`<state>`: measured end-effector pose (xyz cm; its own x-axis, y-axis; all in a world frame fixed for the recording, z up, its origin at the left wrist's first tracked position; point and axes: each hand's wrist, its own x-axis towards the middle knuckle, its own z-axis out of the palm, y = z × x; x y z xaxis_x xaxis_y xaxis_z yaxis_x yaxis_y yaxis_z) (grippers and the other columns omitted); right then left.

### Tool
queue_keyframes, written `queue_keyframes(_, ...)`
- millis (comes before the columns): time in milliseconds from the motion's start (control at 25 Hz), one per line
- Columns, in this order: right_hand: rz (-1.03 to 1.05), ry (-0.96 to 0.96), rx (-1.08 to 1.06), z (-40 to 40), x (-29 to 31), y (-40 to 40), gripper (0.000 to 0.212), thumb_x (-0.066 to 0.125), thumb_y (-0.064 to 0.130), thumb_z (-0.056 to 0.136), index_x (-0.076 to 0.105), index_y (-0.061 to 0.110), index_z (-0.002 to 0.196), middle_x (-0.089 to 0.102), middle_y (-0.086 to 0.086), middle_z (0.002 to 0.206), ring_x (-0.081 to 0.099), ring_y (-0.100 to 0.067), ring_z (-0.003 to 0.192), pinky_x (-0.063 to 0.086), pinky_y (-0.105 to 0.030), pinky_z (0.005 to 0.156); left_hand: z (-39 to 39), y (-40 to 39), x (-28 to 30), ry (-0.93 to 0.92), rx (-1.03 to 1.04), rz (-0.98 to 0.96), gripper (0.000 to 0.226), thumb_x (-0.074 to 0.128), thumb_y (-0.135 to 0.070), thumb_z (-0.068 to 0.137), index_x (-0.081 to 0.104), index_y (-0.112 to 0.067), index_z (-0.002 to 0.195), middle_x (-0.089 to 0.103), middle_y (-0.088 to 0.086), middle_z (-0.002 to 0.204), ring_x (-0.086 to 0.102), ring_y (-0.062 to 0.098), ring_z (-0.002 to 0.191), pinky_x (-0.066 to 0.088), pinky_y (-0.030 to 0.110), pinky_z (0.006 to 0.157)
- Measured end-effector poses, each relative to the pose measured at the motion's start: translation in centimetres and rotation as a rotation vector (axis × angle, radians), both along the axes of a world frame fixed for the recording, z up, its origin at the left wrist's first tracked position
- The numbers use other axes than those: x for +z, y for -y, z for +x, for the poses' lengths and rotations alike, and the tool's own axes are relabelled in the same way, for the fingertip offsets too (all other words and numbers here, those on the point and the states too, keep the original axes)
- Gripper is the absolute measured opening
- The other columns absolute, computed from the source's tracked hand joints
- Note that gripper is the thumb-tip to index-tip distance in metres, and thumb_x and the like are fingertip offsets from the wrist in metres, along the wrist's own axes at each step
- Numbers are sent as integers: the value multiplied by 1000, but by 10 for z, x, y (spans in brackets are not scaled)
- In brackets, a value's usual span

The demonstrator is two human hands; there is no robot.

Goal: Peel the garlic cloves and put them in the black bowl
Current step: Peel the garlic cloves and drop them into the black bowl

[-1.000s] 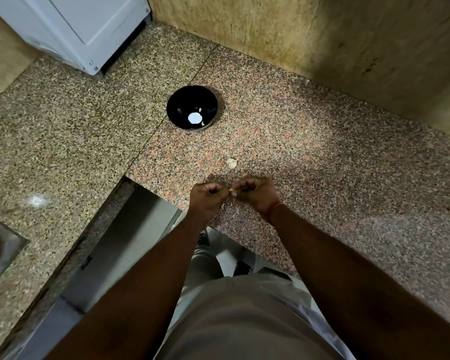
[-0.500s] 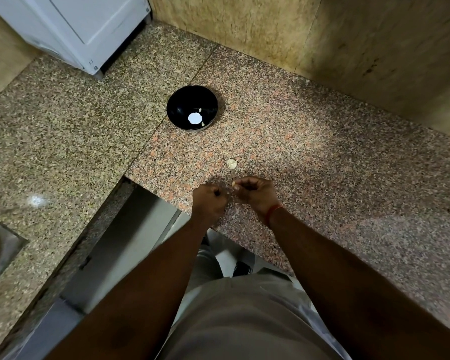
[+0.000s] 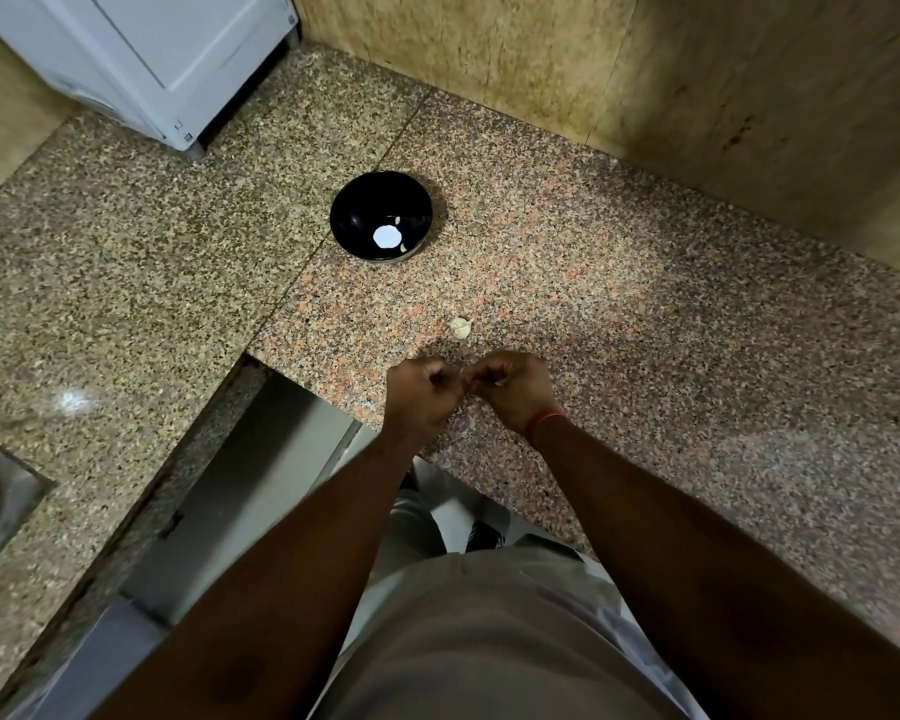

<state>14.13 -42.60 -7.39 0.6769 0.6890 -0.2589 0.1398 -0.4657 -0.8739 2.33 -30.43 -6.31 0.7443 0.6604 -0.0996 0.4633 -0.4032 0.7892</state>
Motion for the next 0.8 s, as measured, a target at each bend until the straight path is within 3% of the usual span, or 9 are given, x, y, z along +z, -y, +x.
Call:
queue_keyframes(200,-5,64,44,2,1,0,16,85,7,79,80,22,82,75,9,84,71,-8,81,63,-37,78,0,3,-2,-22,162,-286,7,81,-8,84,79,-7,78,72,0,65,56,1,50,46,18,55)
queue_keyframes(360,23,80,61,1,2,2,16,85,8,79,80,22,84,76,9,85,71,-6,81,63,-35,79,1,6,-2,-17,264,-444,13,78,-5,86,78,-8,73,70,5,64,54,9,54,47,24,56)
queue_keyframes(560,27,-11,8,-3,2,2,15,84,8,81,80,21,87,77,8,86,73,-8,81,63,-36,79,3,7,2,-123,157,-322,30,68,-8,94,67,-17,65,51,-12,47,41,0,37,33,14,42)
queue_keyframes(800,134,-409,-181,-9,13,-1,12,75,-3,86,75,1,98,76,-12,93,69,-12,74,59,-28,68,2,6,4,-140,52,-73,51,66,-10,93,46,-28,50,43,-14,49,39,-1,44,26,10,47)
